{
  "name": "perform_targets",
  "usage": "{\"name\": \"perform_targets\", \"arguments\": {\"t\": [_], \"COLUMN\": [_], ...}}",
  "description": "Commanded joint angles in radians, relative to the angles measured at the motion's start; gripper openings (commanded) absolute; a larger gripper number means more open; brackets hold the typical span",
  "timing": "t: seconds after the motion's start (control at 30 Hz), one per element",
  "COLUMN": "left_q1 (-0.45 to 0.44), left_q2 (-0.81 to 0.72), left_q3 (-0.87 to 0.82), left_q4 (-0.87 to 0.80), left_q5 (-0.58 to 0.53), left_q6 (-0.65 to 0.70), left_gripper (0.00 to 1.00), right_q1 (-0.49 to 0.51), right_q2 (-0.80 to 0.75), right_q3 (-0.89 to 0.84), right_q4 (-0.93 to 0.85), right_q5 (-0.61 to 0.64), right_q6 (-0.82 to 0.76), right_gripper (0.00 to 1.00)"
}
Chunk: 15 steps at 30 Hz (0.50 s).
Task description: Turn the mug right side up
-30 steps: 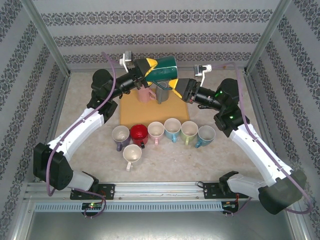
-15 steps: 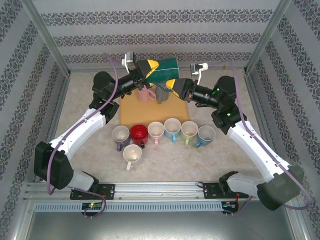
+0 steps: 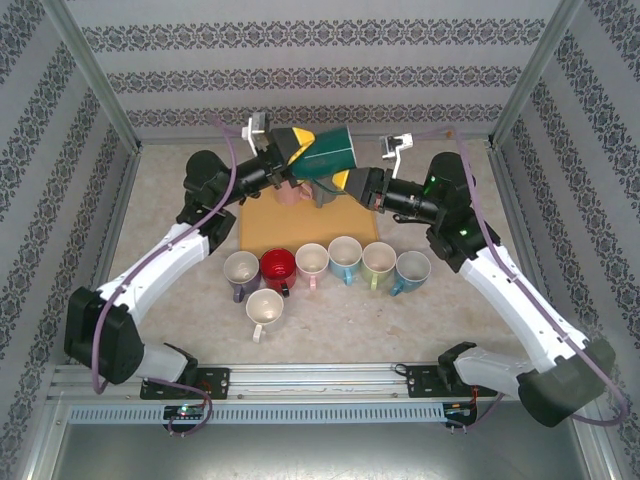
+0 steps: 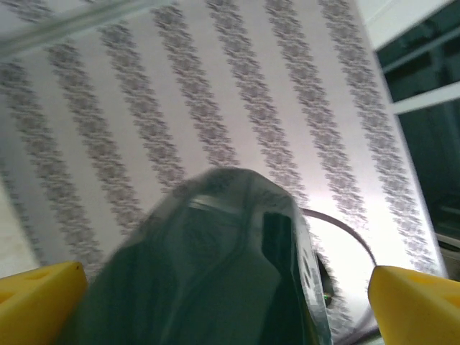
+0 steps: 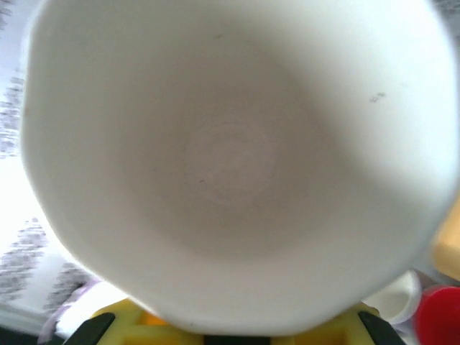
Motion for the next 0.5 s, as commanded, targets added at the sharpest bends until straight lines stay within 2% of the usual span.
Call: {"name": "perform_targets", "arguments": {"t": [0.0,0.07,0.13,0.23,0.33,0.47], "left_q1": [0.065,0.080,0.076,0.077,0.080,0.080], "left_q2": [-0.143,-0.184,-0.192,-0.224,-0.239,-0.260], "left_q3": [-0.002,0.061,0.139,0.188,0.221,0.213], "left_q4": [-0.374,-0.691,-0.964,-1.204,-1.341,-1.374], "left_q5": [-0.070,-0.133,-0.220,-0.397,-0.505,-0.530], "left_q6": [0.233,0.408,0.550,0.648,0.697,0.704], "left_gripper": [1.00,1.00,1.00,1.00,1.00,1.00], "right_q1": [0.095,0.183,0.270,0.412,0.578,0.774], "right_q2": [-0.094,-0.115,-0.141,-0.167,-0.162,-0.131], "right_q3": [0.135,0.166,0.165,0.162,0.173,0.128], "right_q4": [-0.325,-0.466,-0.533,-0.624,-0.735,-0.823], "right_q5": [0.194,0.332,0.470,0.649,0.822,0.966], "right_q6": [-0.365,-0.475,-0.533,-0.580,-0.628,-0.610], "right_gripper": [0.00,0.00,0.00,0.00,0.00,0.00]}}
